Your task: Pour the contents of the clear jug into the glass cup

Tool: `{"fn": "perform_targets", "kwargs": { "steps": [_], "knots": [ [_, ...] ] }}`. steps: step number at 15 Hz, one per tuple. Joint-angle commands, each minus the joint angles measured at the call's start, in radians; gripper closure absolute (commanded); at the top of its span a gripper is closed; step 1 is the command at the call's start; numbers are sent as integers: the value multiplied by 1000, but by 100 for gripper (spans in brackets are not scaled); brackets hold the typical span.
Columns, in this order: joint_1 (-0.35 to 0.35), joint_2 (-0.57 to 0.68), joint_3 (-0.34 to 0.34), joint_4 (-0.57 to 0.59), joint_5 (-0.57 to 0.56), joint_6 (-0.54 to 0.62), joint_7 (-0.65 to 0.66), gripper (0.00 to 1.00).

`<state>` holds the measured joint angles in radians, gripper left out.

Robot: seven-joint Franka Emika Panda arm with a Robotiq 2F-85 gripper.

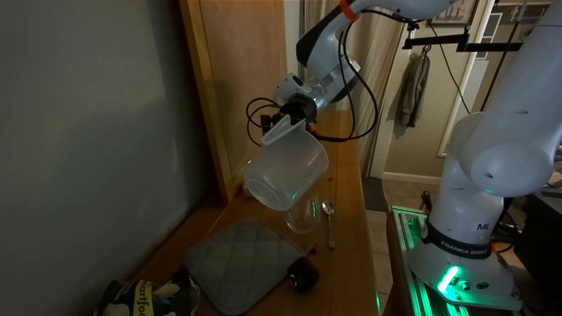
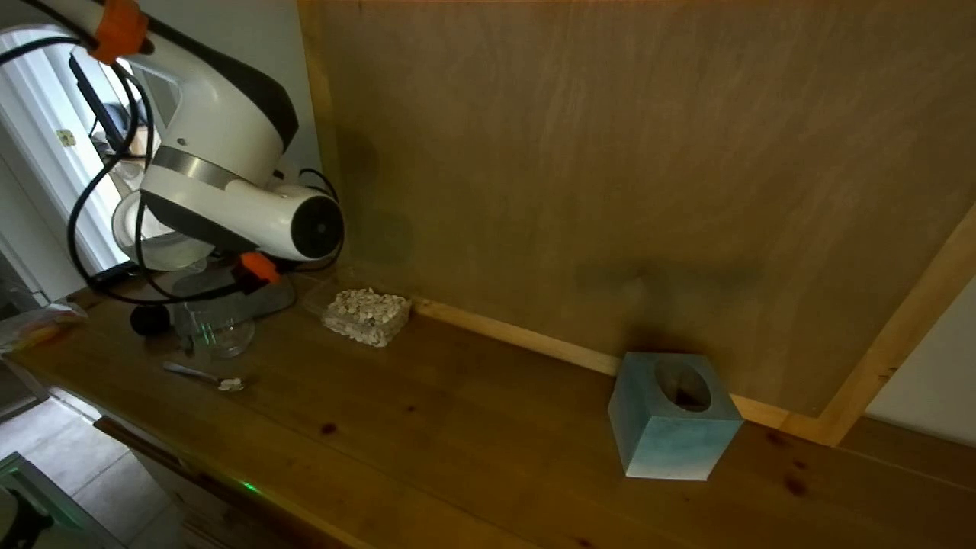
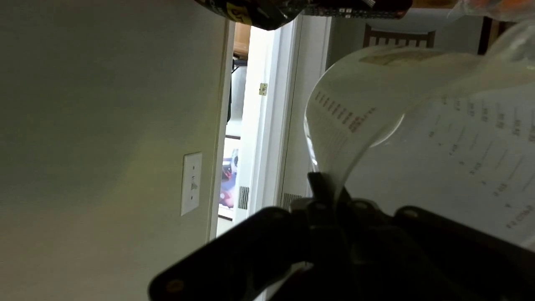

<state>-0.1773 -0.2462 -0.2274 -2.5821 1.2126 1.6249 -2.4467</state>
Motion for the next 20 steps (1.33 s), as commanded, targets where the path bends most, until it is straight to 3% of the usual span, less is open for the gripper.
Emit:
{"fn": "perform_targets", "kwargs": {
  "steps": [1,20],
  "knots": [
    [-18,32,-9,32,32,-63,-24,99],
    [-26,89,-7,61,91,-123,-7,99]
  ]
}}
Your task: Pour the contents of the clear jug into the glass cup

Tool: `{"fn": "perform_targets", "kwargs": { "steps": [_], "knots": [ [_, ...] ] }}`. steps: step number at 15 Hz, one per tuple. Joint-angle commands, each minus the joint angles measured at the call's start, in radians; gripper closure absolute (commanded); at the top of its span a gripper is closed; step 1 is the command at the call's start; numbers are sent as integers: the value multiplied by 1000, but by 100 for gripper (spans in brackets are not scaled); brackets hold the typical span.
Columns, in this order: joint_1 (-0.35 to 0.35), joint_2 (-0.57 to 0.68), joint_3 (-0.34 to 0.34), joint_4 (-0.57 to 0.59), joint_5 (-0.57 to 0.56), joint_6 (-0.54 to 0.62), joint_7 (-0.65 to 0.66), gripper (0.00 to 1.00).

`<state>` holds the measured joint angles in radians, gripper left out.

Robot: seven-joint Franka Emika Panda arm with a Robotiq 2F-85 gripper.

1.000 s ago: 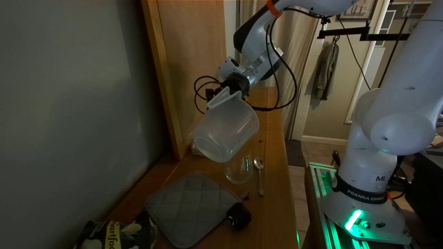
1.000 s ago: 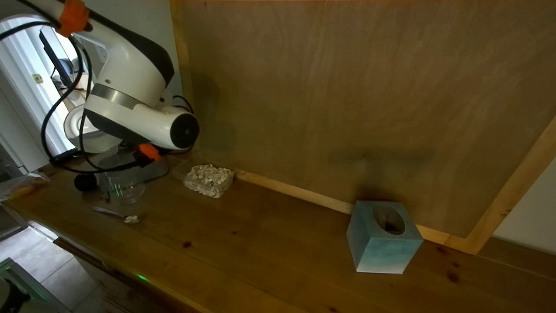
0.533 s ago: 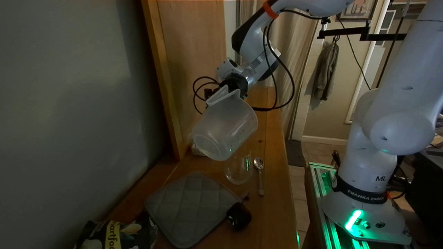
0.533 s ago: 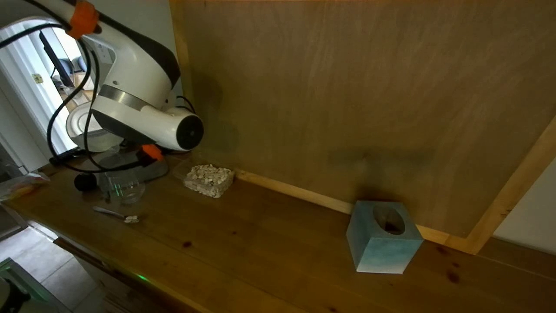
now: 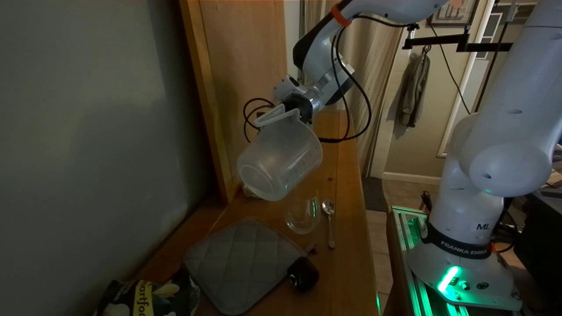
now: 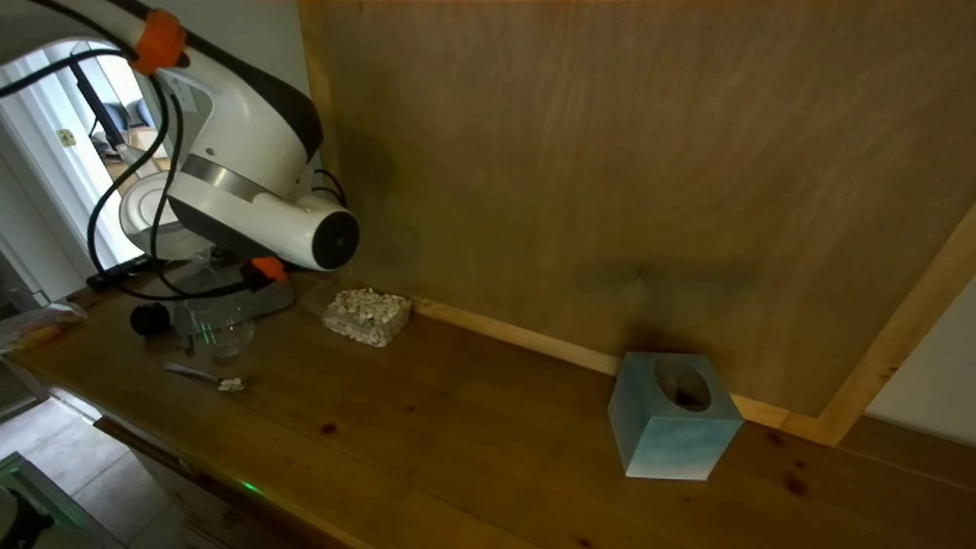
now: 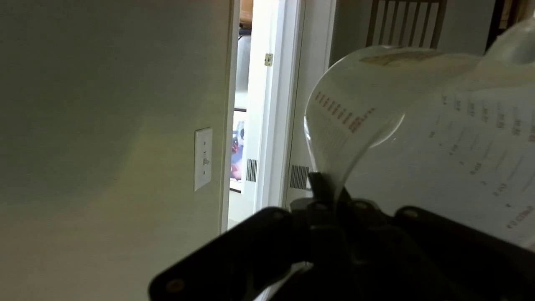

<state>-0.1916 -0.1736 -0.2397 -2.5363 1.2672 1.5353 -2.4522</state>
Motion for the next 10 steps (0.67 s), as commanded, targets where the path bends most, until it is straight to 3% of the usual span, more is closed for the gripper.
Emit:
{"fn": "perform_targets", "kwargs": {
  "steps": [1,10],
  "knots": [
    [-12,17,5,15,38,-34,-2,99],
    [-10,10,14,10,38,-11,9,99]
  ]
}}
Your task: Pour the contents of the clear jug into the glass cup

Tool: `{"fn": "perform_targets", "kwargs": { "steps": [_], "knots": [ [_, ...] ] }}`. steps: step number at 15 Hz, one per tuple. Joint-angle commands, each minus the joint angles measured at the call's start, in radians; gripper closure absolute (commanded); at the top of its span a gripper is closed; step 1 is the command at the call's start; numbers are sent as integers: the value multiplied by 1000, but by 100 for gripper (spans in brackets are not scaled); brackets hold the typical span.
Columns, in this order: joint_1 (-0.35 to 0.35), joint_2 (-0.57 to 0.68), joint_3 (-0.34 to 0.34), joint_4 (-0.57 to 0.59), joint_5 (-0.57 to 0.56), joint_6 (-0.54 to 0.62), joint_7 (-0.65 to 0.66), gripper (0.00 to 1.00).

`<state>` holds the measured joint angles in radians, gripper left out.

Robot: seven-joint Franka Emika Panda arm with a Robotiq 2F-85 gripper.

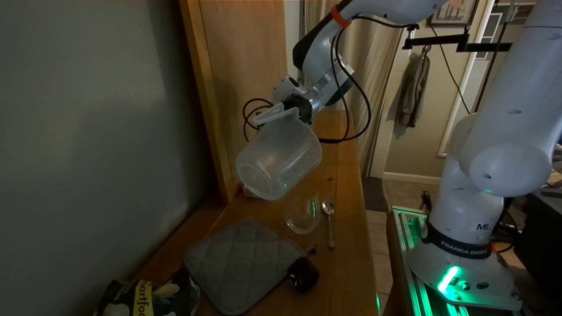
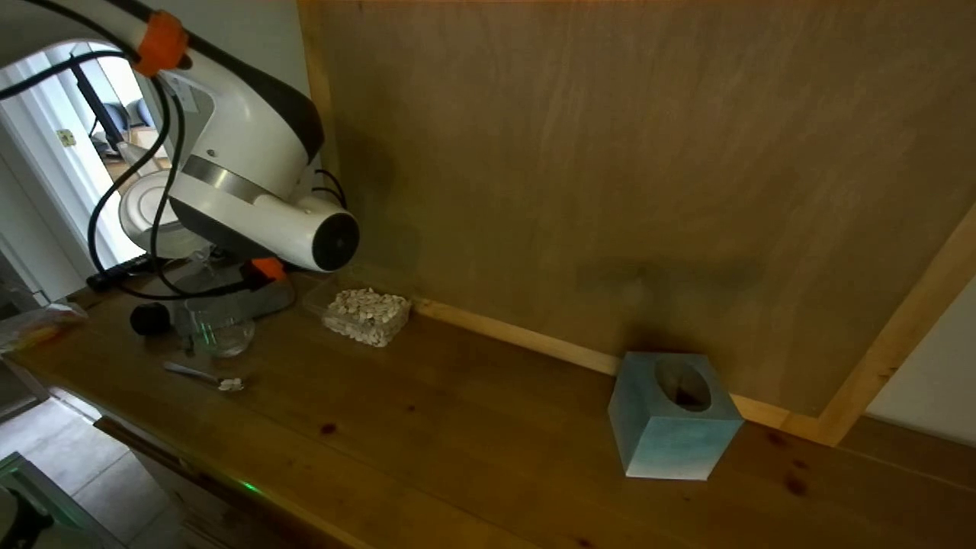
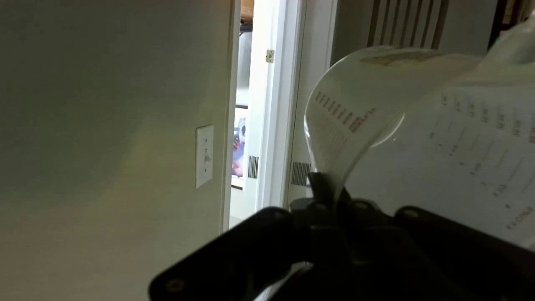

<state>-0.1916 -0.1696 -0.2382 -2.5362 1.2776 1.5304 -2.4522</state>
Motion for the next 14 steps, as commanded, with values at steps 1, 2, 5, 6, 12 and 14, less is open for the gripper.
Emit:
{"fn": "perform_targets", "kwargs": {
  "steps": [1,2,5,6,12,14],
  "knots": [
    [-9,4,15,8,24,2,12,99],
    [-8,1,18,6,24,9,14,99],
    [-6,-4,27,2,23,30,26,99],
    [-5,-5,31,1,20,38,32,99],
    [-1,-24,54,-10,12,113,69,99],
    [1,-27,62,-13,8,141,84,99]
  ]
}}
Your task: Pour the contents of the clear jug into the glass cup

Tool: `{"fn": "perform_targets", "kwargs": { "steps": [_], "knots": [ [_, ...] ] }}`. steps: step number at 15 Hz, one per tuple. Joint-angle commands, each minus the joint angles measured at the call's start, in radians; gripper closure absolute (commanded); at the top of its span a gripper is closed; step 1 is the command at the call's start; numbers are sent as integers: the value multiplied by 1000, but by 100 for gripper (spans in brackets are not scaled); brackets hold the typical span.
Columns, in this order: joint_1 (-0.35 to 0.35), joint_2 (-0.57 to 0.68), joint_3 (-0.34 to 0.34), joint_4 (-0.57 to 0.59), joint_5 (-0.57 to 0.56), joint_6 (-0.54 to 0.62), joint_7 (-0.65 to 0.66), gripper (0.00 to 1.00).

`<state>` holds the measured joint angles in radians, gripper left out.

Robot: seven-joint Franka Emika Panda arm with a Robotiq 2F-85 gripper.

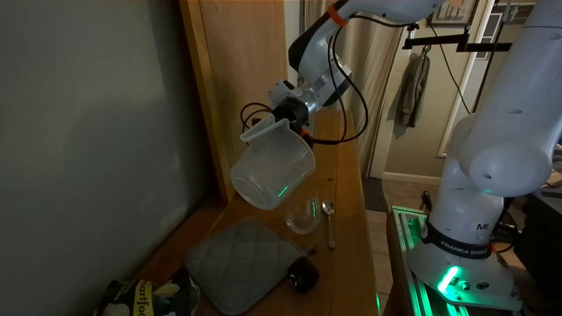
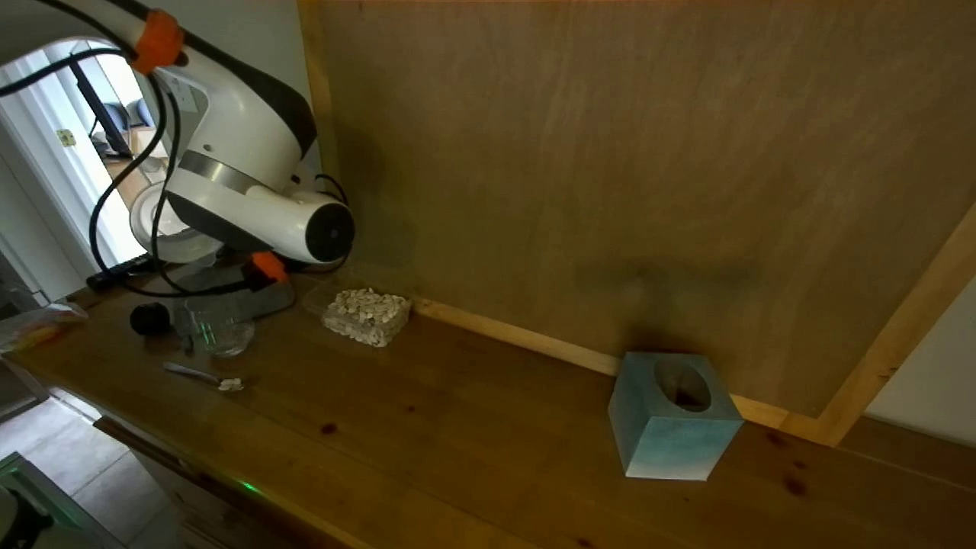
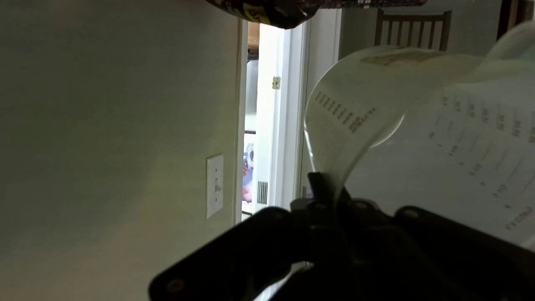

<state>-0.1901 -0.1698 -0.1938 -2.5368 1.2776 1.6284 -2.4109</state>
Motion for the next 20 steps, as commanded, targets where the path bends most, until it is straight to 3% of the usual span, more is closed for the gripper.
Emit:
{"fn": "perform_targets", "kwargs": {
  "steps": [1,7,11,15,20],
  "knots": [
    [1,-30,22,-14,5,60,54,99],
    [8,-48,44,-21,-17,114,123,99],
    [26,-83,87,-34,-50,214,207,99],
    [56,-113,148,-38,-127,362,326,99],
    [104,-114,194,-13,-255,451,482,99]
  ]
}}
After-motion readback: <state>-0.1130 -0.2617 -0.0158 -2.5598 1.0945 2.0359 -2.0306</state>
